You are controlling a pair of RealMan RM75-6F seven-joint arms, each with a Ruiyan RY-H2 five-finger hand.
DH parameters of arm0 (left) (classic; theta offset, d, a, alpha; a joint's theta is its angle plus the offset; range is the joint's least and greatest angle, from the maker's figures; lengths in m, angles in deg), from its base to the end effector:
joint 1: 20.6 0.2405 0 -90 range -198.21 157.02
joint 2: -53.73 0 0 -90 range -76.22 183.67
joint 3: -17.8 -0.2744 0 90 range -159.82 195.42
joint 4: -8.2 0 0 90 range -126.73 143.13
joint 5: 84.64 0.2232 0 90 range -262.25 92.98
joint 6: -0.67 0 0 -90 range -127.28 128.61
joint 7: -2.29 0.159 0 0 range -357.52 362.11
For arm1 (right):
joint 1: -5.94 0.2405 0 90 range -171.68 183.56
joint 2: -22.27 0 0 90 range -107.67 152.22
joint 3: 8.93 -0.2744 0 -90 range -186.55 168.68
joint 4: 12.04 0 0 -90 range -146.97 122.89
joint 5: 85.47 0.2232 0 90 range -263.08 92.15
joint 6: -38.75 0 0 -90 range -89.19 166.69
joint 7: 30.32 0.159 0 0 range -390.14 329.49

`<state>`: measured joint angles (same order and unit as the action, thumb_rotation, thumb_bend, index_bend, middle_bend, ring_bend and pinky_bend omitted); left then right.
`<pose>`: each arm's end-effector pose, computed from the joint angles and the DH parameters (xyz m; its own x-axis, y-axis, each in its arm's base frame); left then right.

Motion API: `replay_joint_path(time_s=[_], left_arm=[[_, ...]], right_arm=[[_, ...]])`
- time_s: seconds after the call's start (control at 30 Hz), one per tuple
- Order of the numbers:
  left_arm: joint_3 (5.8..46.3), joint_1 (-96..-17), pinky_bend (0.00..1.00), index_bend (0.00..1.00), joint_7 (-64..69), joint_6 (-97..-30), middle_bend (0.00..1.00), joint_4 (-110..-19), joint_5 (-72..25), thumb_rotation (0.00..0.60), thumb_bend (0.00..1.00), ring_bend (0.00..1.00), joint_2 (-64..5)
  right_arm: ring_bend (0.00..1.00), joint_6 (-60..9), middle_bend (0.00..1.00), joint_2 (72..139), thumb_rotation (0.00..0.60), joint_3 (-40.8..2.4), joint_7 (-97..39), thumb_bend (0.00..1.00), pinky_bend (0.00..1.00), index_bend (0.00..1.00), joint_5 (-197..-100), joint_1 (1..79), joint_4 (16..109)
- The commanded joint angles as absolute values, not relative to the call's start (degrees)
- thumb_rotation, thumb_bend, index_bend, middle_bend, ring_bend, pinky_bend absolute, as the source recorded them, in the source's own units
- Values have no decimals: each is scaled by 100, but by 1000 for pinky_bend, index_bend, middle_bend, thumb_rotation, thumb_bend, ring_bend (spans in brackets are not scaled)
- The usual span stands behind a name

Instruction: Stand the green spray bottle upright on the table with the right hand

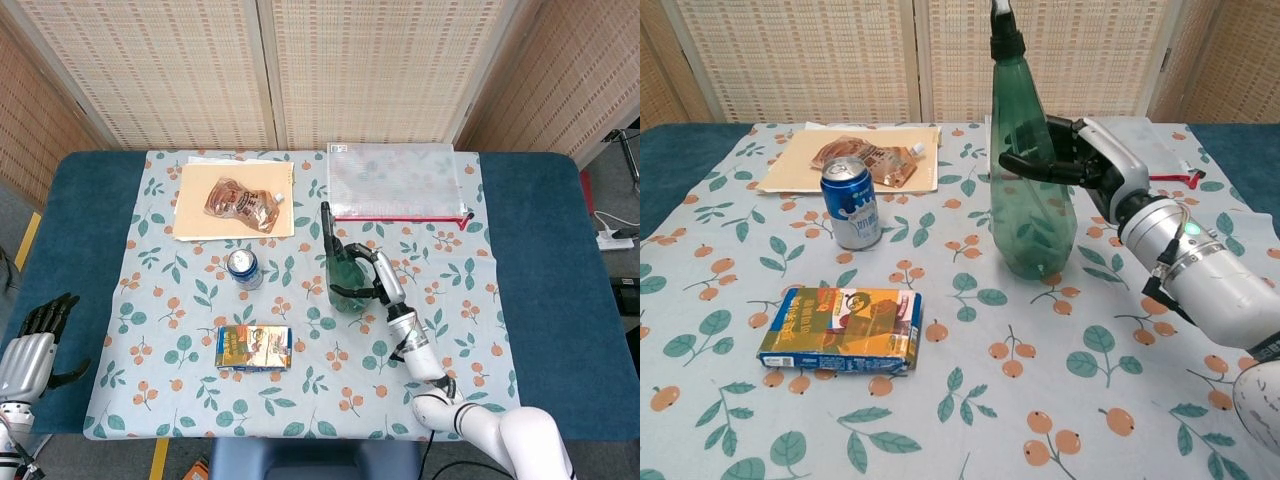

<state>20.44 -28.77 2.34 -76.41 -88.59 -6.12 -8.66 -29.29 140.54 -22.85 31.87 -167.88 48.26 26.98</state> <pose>-0.3337 0.2133 0.1432 0.3315 0.1289 0.9346 0.9381 0.0606 -0.3411 -0.1648 -0.3949 -0.1075 -0.6056 -0.3090 0.7333 -0.7125 -0.1997 -0.6726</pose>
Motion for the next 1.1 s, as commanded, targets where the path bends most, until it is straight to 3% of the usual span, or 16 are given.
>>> replay_joint_path(time_s=[0.03, 0.5, 1.1], left_arm=[[2046, -2872, 0, 0, 220, -7654, 0, -8850, -602, 600, 230, 0, -869], [2031, -2823, 0, 0, 86, -7762, 0, -8777, -477, 600, 231, 0, -885], [2035, -2808, 0, 0, 116, -7803, 0, -8762, -441, 600, 231, 0, -912]], right_arm=[[385, -2961, 576, 14101, 600, -2224, 3239, 22, 349, 706, -16846, 4807, 2620], [385, -3342, 576, 14102, 600, -2042, 3184, 0, 350, 670, -17022, 4582, 2653], [355, -3229, 576, 13965, 600, -1939, 3005, 0, 351, 600, -17010, 4402, 2802]])
